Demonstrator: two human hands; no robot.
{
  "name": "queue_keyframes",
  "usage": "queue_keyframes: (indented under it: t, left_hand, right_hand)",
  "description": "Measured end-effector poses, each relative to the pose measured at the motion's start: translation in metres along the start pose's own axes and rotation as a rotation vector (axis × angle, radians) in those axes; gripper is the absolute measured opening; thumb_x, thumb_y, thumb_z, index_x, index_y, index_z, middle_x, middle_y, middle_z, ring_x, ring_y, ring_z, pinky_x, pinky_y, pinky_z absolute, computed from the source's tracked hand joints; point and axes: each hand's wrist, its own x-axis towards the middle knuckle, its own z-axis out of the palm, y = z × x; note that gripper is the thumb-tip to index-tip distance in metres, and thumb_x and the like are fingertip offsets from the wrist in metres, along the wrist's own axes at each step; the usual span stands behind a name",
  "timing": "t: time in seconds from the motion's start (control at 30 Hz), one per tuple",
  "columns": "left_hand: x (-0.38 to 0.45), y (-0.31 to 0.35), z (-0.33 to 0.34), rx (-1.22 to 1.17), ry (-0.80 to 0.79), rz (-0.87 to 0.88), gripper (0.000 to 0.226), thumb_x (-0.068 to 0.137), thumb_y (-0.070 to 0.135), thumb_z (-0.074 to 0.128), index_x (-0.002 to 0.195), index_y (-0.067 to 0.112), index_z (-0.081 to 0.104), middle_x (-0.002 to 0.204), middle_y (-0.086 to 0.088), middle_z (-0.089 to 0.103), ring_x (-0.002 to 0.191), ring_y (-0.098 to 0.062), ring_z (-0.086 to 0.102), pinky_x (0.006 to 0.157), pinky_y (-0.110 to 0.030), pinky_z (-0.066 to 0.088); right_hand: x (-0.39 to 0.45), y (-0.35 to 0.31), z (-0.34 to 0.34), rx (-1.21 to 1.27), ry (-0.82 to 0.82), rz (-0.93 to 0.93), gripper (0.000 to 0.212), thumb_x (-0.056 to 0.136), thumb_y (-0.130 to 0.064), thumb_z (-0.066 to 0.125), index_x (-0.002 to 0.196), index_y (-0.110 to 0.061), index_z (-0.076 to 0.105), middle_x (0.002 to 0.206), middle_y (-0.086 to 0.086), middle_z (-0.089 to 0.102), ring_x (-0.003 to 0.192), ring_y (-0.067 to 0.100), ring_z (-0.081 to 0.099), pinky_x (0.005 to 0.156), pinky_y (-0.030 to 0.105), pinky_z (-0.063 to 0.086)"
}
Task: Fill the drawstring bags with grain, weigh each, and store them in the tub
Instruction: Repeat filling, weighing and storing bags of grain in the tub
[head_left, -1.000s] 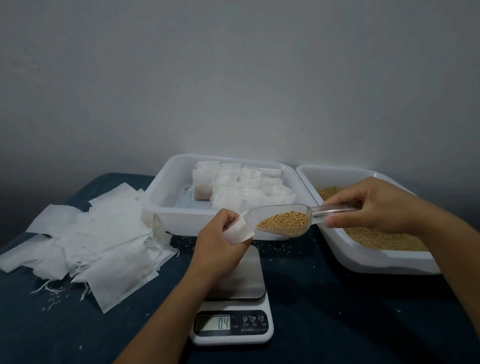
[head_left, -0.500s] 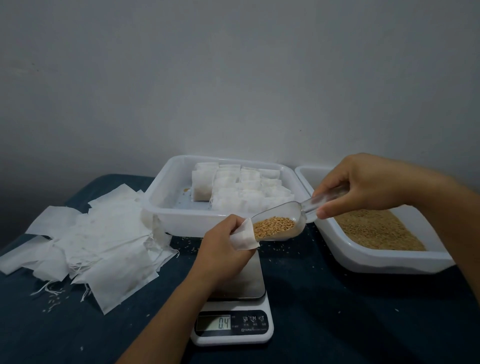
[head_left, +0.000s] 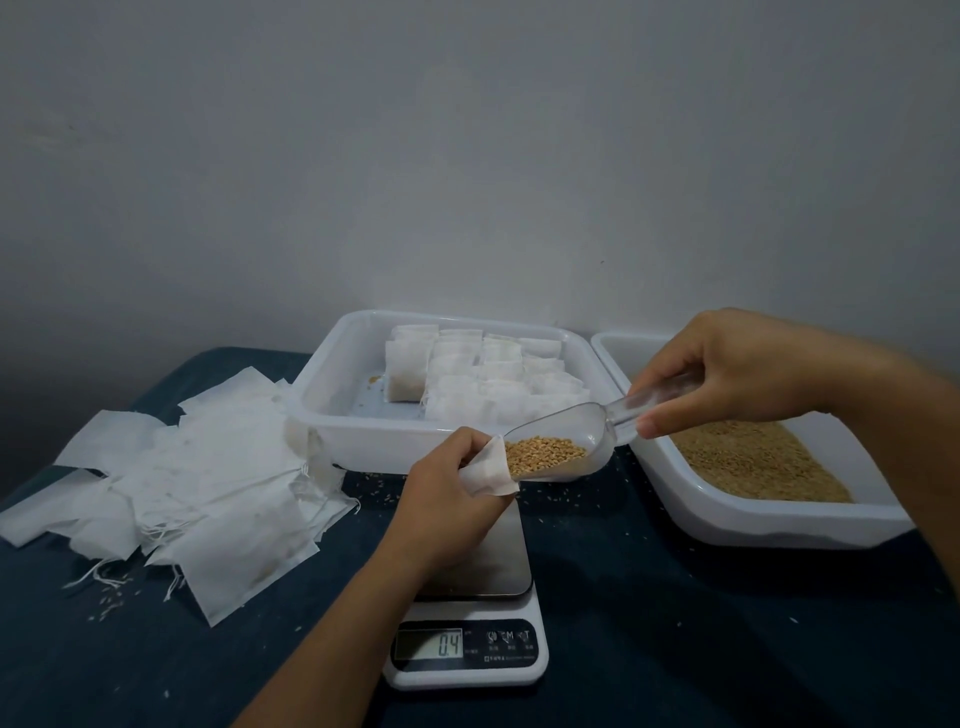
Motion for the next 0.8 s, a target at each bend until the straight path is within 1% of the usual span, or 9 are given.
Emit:
queue_keyframes:
  t: [0.1,0.17,0.27,0.37,0.43,0.57,0.7,0.8]
  left_hand:
    - [-0.0004,-0.0004,0.0002,-0.009,-0.008,-0.011,0.025,0.084,0.021,0.083,0.100,0.033,0.067,0.096,0.013,0.073,0.085,-0.008,0.068,0.069,-0.021,0.056]
    - [-0.0004,-0.0002,0.0004,-0.020,-0.015,-0.017,0.024,0.084,0.022,0.083,0.100,0.033,0.067,0.096,0.013,0.073,0.085,-0.008,0.068,0.069,-0.024,0.057]
    - [0.0001,-0.0002,0.0010,-0.035,-0.018,-0.028,0.024,0.084,0.023,0.083,0.101,0.032,0.068,0.097,0.013,0.074,0.088,-0.010,0.069,0.075,-0.029,0.059]
    - [0.0003,-0.0006,0.0006,-0.037,-0.020,-0.033,0.024,0.085,0.024,0.084,0.101,0.031,0.068,0.098,0.012,0.074,0.090,-0.010,0.069,0.076,-0.030,0.059]
    - [0.0001,-0.0009,0.0002,-0.036,-0.019,-0.030,0.024,0.085,0.025,0.084,0.101,0.031,0.068,0.098,0.012,0.074,0.089,-0.009,0.069,0.076,-0.028,0.059]
    - [0.0006,-0.0008,0.0001,-0.036,-0.014,-0.029,0.023,0.085,0.026,0.084,0.101,0.032,0.068,0.097,0.014,0.073,0.087,-0.008,0.068,0.071,-0.020,0.057]
    - [0.0005,-0.0010,0.0002,-0.033,-0.010,-0.023,0.023,0.085,0.026,0.083,0.100,0.033,0.068,0.096,0.015,0.073,0.087,-0.007,0.068,0.070,-0.018,0.055]
    - [0.0004,-0.0008,-0.0001,-0.040,-0.008,-0.025,0.024,0.084,0.026,0.084,0.100,0.035,0.068,0.095,0.016,0.073,0.086,-0.006,0.068,0.070,-0.016,0.054]
  right_hand:
    - [-0.0016,-0.0011,-0.0033,-0.004,-0.007,-0.010,0.044,0.056,-0.077,0.075,0.097,-0.062,0.075,0.087,-0.026,0.076,0.083,-0.005,0.070,0.076,0.024,0.053]
    - [-0.0024,-0.0014,-0.0050,-0.006,-0.011,-0.010,0.045,0.056,-0.078,0.075,0.098,-0.063,0.074,0.089,-0.027,0.076,0.084,-0.006,0.070,0.079,0.026,0.054]
    - [-0.0041,-0.0023,-0.0065,0.002,-0.016,0.000,0.044,0.057,-0.076,0.076,0.098,-0.061,0.075,0.089,-0.028,0.076,0.085,-0.007,0.070,0.079,0.025,0.052]
    - [-0.0060,-0.0037,-0.0069,0.006,-0.019,0.016,0.046,0.057,-0.074,0.076,0.098,-0.054,0.079,0.089,-0.027,0.077,0.084,-0.006,0.070,0.080,0.025,0.053]
    - [-0.0069,-0.0052,-0.0071,0.004,-0.021,0.026,0.048,0.056,-0.075,0.076,0.098,-0.051,0.080,0.089,-0.027,0.076,0.084,-0.006,0.070,0.080,0.025,0.052]
    - [-0.0078,-0.0065,-0.0080,0.000,-0.017,0.037,0.050,0.055,-0.077,0.075,0.097,-0.051,0.080,0.088,-0.027,0.077,0.084,-0.006,0.070,0.081,0.027,0.054]
    - [-0.0086,-0.0062,-0.0077,-0.006,-0.019,0.040,0.048,0.055,-0.078,0.075,0.097,-0.055,0.078,0.089,-0.025,0.077,0.085,-0.001,0.072,0.090,0.036,0.060]
    - [-0.0091,-0.0042,-0.0065,-0.003,-0.023,0.036,0.047,0.055,-0.079,0.075,0.098,-0.058,0.077,0.089,-0.022,0.078,0.084,0.004,0.073,0.092,0.043,0.061]
